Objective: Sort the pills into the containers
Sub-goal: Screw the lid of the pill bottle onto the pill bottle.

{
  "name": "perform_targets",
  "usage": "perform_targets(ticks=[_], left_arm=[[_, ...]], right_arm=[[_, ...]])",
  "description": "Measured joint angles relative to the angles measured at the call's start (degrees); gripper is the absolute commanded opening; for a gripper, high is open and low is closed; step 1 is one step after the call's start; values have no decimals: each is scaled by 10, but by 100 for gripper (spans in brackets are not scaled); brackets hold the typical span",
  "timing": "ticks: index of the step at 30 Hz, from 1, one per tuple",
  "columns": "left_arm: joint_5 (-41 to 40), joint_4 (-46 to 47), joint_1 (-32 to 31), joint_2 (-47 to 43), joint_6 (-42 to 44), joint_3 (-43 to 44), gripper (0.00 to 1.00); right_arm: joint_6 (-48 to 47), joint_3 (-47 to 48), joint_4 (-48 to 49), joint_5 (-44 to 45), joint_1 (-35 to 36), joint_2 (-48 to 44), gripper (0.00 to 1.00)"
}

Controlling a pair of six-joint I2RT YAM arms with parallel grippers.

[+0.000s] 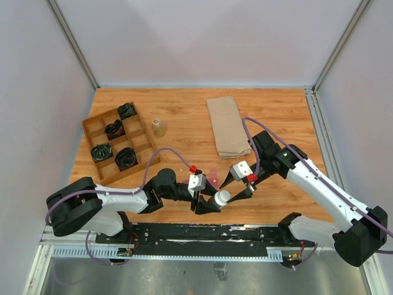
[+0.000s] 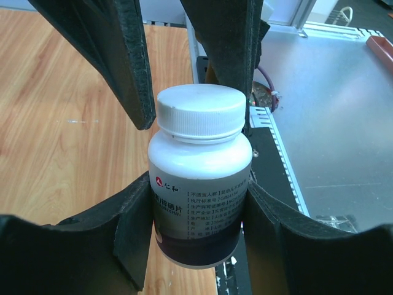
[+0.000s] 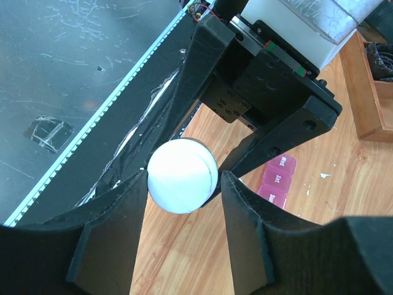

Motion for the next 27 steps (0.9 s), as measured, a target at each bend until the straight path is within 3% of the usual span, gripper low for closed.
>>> perform_targets(ticks=[13,20,27], left_arm=[[-36,21,1,-21,-9,-23,0],[-77,47,1,-21,-19,-45,0],[-224,64,0,-25,-10,-77,0]], right_arm=[[75,0,41,14,5,0,40],[166,-3,96,47,19,8,32],[339,-3,208,136,27,44,28]])
